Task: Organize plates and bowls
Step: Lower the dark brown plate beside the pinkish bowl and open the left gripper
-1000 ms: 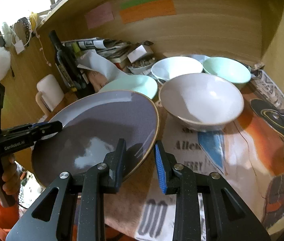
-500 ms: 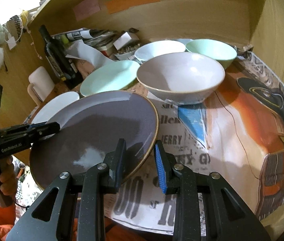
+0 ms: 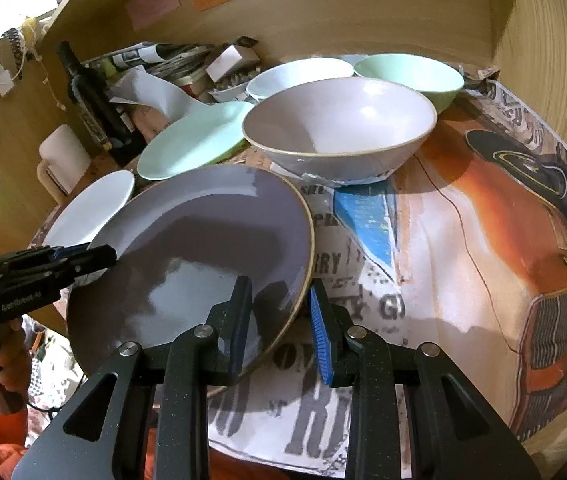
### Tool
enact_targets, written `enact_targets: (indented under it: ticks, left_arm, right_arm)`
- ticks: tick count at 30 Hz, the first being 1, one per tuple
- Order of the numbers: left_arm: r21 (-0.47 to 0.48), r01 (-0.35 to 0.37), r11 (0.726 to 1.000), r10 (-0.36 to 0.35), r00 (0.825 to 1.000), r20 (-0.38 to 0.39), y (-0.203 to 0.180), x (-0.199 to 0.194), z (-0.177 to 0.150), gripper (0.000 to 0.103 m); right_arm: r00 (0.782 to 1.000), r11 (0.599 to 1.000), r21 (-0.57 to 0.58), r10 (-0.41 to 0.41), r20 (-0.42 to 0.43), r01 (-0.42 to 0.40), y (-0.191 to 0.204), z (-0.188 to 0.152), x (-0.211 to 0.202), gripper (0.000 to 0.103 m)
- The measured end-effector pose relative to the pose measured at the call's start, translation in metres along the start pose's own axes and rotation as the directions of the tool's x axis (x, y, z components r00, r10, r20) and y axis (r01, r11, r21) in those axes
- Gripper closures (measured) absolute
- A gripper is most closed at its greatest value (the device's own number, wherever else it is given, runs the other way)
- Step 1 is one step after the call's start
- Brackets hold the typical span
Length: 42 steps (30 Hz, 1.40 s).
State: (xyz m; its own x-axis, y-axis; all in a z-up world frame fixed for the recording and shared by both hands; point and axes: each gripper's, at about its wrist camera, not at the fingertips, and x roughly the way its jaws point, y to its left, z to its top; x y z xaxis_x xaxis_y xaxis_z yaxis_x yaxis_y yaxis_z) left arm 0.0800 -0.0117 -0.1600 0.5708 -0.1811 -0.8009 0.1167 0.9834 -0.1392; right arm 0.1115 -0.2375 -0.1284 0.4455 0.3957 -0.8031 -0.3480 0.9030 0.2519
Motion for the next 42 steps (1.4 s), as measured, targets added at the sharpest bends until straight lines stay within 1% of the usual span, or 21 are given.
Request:
enact_targets:
  ticks: [6, 13, 14, 16, 18, 19, 20, 23, 24, 27, 28, 29, 30, 32, 34, 35, 36, 37, 39, 40, 42]
  left_arm:
    - [0.007, -0.001, 1.0, 0.001, 1.0, -0.025, 0.001, 0.01, -0.003, 0.075]
    - [0.017, -0.004, 1.0, 0.004, 1.0, -0.013, 0.001, 0.012, -0.003, 0.075]
    - [0.02, -0.006, 1.0, 0.006, 1.0, -0.012, 0.0, 0.012, -0.003, 0.075]
    - [0.027, -0.006, 1.0, 0.006, 1.0, -0.01, 0.001, 0.011, -0.003, 0.075]
    - [0.043, -0.027, 0.999, 0.026, 1.0, 0.011, 0.0, 0.008, -0.003, 0.075]
    - [0.059, -0.047, 0.997, 0.045, 0.998, 0.031, -0.001, 0.005, -0.003, 0.073]
    - [0.069, -0.056, 0.996, 0.053, 0.998, 0.046, -0.003, 0.002, -0.002, 0.072]
    - [0.089, -0.069, 0.994, 0.061, 0.994, 0.093, -0.006, -0.01, 0.001, 0.063]
    - [0.092, -0.073, 0.993, 0.063, 0.992, 0.11, -0.006, -0.014, 0.002, 0.058]
    - [0.094, -0.081, 0.992, 0.065, 0.985, 0.161, -0.005, -0.029, 0.006, 0.051]
    - [0.093, -0.08, 0.992, 0.063, 0.982, 0.178, -0.004, -0.034, 0.008, 0.046]
    - [0.09, -0.082, 0.993, 0.064, 0.979, 0.191, -0.004, -0.038, 0.009, 0.044]
    - [0.085, -0.086, 0.993, 0.066, 0.975, 0.213, -0.003, -0.044, 0.011, 0.041]
    - [0.074, -0.092, 0.993, 0.072, 0.968, 0.239, 0.001, -0.053, 0.012, 0.037]
    - [0.054, -0.097, 0.994, 0.08, 0.963, 0.257, 0.007, -0.061, 0.015, 0.016]
    - [0.037, -0.099, 0.994, 0.086, 0.958, 0.273, 0.012, -0.066, 0.016, 0.013]
    - [0.024, -0.102, 0.994, 0.091, 0.954, 0.287, 0.015, -0.071, 0.016, 0.01]
    - [0.008, -0.11, 0.994, 0.102, 0.948, 0.303, 0.021, -0.076, 0.017, 0.01]
    - [-0.01, -0.126, 0.992, 0.122, 0.941, 0.316, 0.031, -0.083, 0.018, 0.008]
    - [-0.018, -0.132, 0.991, 0.131, 0.939, 0.319, 0.034, -0.084, 0.018, 0.007]
    - [-0.046, -0.154, 0.987, 0.161, 0.931, 0.329, 0.046, -0.089, 0.019, 0.006]
  right_arm:
    - [1.0, 1.0, 0.004, -0.006, -0.013, 0.006, -0.001, 0.001, 0.005, 0.077]
    - [1.0, 1.0, 0.011, -0.009, -0.01, 0.009, -0.003, 0.003, 0.009, 0.077]
    - [1.0, 1.0, 0.007, -0.009, -0.009, 0.009, -0.003, 0.003, 0.009, 0.075]
    - [1.0, 1.0, 0.003, -0.016, 0.0, 0.016, -0.002, 0.004, 0.007, 0.075]
    - [0.999, 0.999, -0.004, -0.033, 0.015, 0.033, -0.001, 0.005, 0.004, 0.075]
    - [0.999, 0.999, -0.006, -0.038, 0.026, 0.038, -0.001, 0.007, 0.001, 0.072]
    - [0.999, 0.999, -0.005, -0.04, 0.036, 0.04, -0.001, 0.008, -0.002, 0.067]
    - [0.995, 0.998, -0.011, -0.054, 0.079, 0.055, 0.002, 0.012, -0.012, 0.057]
    - [0.993, 0.998, -0.018, -0.058, 0.099, 0.06, 0.004, 0.014, -0.017, 0.056]
    - [0.987, 0.997, -0.035, -0.069, 0.148, 0.075, 0.011, 0.019, -0.028, 0.047]
    - [0.984, 0.996, -0.04, -0.07, 0.164, 0.077, 0.014, 0.02, -0.031, 0.042]
    - [0.981, 0.996, -0.045, -0.07, 0.181, 0.079, 0.017, 0.021, -0.035, 0.038]
    - [0.977, 0.995, -0.052, -0.069, 0.199, 0.081, 0.021, 0.023, -0.038, 0.036]
    - [0.971, 0.995, -0.063, -0.066, 0.23, 0.082, 0.027, 0.027, -0.043, 0.027]
    - [0.964, 0.994, -0.069, -0.063, 0.259, 0.083, 0.034, 0.032, -0.047, 0.023]
    - [0.961, 0.994, -0.074, -0.059, 0.27, 0.082, 0.038, 0.034, -0.048, 0.021]
    - [0.958, 0.993, -0.081, -0.057, 0.28, 0.083, 0.042, 0.036, -0.049, 0.021]
    - [0.956, 0.992, -0.089, -0.055, 0.287, 0.084, 0.046, 0.038, -0.049, 0.019]
    - [0.954, 0.991, -0.102, -0.049, 0.297, 0.083, 0.054, 0.042, -0.048, 0.016]
    - [0.954, 0.991, -0.11, -0.042, 0.297, 0.078, 0.058, 0.043, -0.047, 0.015]
    - [0.957, 0.991, -0.123, -0.022, 0.291, 0.06, 0.065, 0.047, -0.042, 0.014]
